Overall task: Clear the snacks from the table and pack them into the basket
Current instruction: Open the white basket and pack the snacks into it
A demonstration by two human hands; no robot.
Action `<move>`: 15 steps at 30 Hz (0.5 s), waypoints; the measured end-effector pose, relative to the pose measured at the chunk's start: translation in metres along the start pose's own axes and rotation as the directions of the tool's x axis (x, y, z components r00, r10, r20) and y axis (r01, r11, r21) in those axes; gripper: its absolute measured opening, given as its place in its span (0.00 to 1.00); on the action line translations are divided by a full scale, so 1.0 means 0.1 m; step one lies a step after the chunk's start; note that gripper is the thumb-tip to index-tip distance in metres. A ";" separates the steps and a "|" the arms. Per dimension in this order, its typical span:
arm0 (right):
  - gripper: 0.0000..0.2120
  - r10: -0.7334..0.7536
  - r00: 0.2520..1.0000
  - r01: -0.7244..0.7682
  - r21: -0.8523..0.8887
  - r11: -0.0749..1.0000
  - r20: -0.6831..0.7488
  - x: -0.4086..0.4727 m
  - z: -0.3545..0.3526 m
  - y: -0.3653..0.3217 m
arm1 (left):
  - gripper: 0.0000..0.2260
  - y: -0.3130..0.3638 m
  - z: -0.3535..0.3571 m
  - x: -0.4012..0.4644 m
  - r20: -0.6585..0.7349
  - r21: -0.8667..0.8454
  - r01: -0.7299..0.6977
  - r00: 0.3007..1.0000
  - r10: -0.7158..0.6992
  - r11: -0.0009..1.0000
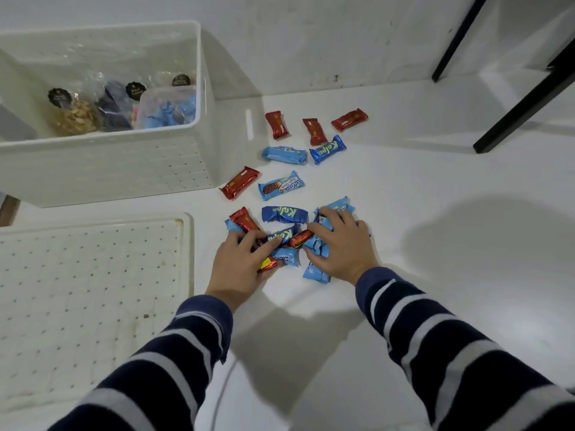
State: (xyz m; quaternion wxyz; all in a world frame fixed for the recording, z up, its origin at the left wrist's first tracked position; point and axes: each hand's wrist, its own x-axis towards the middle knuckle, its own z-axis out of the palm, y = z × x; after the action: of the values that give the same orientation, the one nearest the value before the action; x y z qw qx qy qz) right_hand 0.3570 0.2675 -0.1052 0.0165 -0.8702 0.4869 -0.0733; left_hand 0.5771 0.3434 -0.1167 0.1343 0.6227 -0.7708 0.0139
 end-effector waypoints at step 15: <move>0.25 -0.050 0.999 0.048 0.122 0.991 0.011 -0.43 -0.21 -0.04 | 0.14 0.49 -0.21 -0.51 -0.067 -0.126 0.297 0.949 -0.307 0.947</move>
State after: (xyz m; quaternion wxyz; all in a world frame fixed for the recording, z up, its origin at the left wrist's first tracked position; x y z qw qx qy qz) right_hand 0.3353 0.3067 -0.0891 0.0709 -0.8798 0.4598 -0.0973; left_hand 0.5437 0.4073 -0.1010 0.2032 0.7235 -0.6593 -0.0242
